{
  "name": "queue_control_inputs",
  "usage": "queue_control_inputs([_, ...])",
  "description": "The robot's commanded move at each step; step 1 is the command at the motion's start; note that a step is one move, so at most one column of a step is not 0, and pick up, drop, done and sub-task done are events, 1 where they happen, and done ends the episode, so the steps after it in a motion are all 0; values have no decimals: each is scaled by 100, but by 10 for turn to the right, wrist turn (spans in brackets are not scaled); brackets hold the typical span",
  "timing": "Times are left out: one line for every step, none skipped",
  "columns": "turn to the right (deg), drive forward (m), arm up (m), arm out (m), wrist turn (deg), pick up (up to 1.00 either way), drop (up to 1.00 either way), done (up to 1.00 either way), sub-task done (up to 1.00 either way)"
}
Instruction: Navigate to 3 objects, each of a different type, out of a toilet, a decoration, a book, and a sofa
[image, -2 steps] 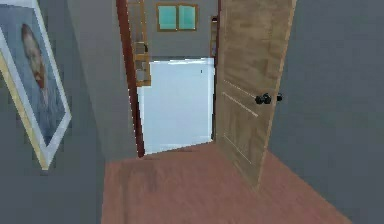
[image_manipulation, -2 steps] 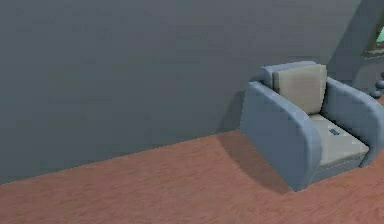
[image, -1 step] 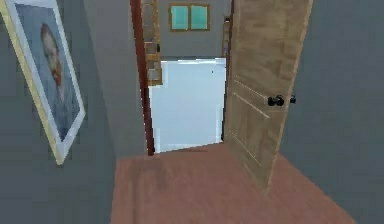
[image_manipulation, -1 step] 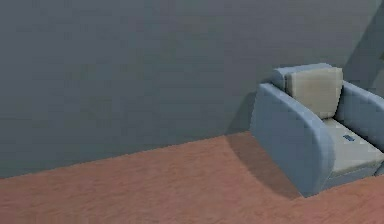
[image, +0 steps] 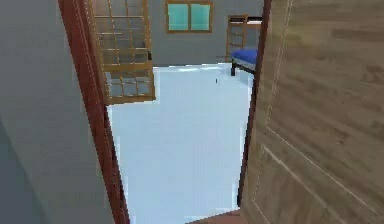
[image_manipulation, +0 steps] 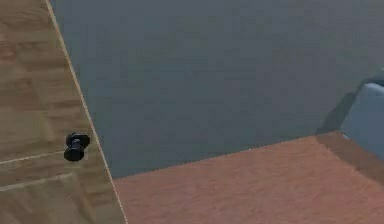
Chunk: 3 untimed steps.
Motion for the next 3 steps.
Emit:
queue_control_inputs([0,90,0,0,0,0,0,0,0])
queue_control_inputs([-60,0,0,0,0,0,0,0,0])
queue_control_inputs([0,100,0,0,0,0,0,0,0])
